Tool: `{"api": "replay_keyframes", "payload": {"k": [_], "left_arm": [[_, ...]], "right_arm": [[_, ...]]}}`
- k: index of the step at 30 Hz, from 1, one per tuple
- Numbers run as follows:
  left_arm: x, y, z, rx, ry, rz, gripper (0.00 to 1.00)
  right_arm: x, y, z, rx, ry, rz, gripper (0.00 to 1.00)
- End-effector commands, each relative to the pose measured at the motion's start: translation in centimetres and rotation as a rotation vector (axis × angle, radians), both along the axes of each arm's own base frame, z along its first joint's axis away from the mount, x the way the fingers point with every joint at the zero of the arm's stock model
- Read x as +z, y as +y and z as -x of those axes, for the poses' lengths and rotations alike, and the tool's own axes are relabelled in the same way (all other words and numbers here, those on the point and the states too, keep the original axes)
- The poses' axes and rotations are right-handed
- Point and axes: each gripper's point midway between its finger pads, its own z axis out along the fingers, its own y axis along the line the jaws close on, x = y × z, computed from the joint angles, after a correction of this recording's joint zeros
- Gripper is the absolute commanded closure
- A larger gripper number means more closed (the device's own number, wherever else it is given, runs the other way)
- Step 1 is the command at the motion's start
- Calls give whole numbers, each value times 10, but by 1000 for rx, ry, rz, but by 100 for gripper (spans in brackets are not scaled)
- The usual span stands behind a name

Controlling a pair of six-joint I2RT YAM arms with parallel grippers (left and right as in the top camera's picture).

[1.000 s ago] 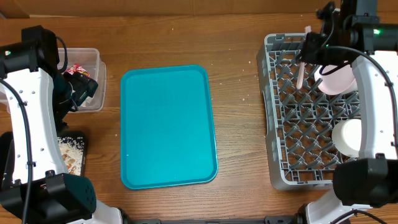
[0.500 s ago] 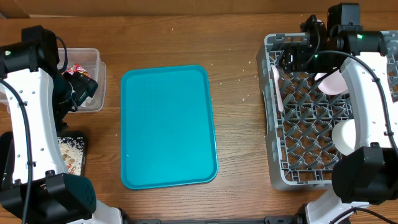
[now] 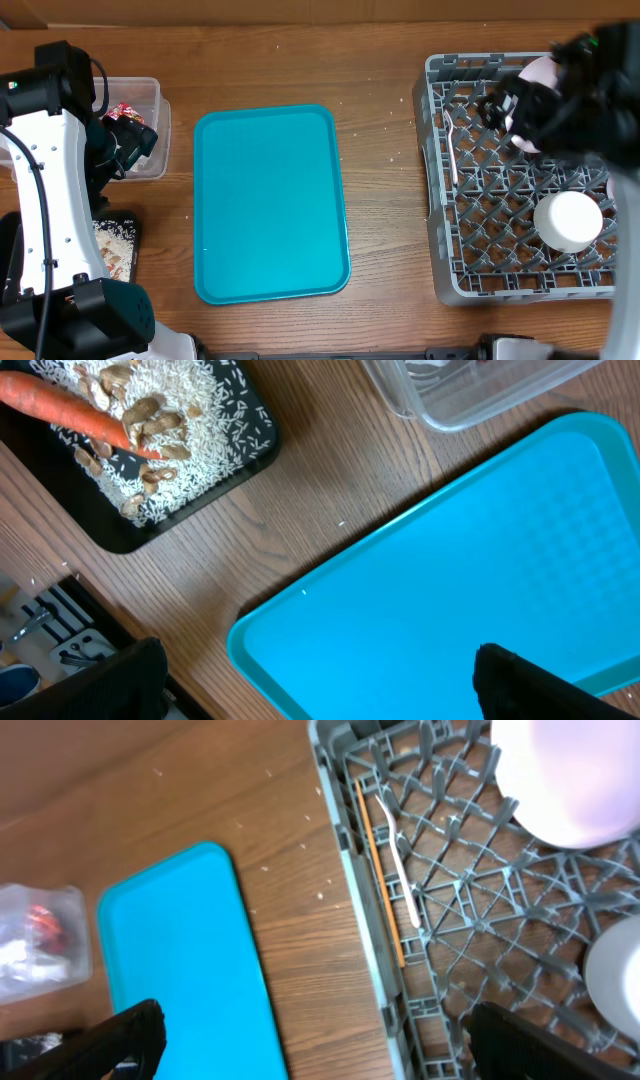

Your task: Sort waste into correct bins and load items into the dishwasher

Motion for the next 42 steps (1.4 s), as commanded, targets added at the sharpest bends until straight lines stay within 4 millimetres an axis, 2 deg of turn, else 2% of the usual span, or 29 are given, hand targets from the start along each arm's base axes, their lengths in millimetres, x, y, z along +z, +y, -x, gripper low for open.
{"api": "replay_keyframes", "payload": {"k": [1, 3, 5, 6, 8, 10, 14, 18, 34, 36, 42], "left_arm": [[-2, -1, 0, -4, 9, -6, 0], [-2, -1, 0, -4, 9, -6, 0], [-2, -1, 0, -5, 9, -6, 0], [-2, -1, 0, -4, 9, -6, 0], [-2, -1, 0, -4, 9, -6, 0], [-2, -1, 0, -4, 9, -6, 0], [-2, -1, 0, -4, 9, -6, 0], [-2, -1, 0, -4, 9, -6, 0], [-2, -1, 0, -4, 9, -6, 0], [-2, -1, 0, -4, 9, -6, 0], [-2, -1, 0, -4, 9, -6, 0]], "right_arm": [[21, 0, 48, -45, -47, 0, 0], [17, 1, 72, -45, -58, 0, 0], [10, 2, 89, -45, -65, 0, 0], [-4, 3, 107, -58, -83, -8, 0], [-21, 4, 122, -73, -112, -19, 0], [-54, 5, 139, -107, -164, -46, 0], [-87, 6, 152, -174, -103, -99, 0], [-105, 10, 157, -282, -6, -198, 0], [-106, 10, 156, -297, 4, -205, 0], [-107, 2, 156, -320, -6, -168, 0], [-103, -6, 135, -328, -135, -143, 0]]}}
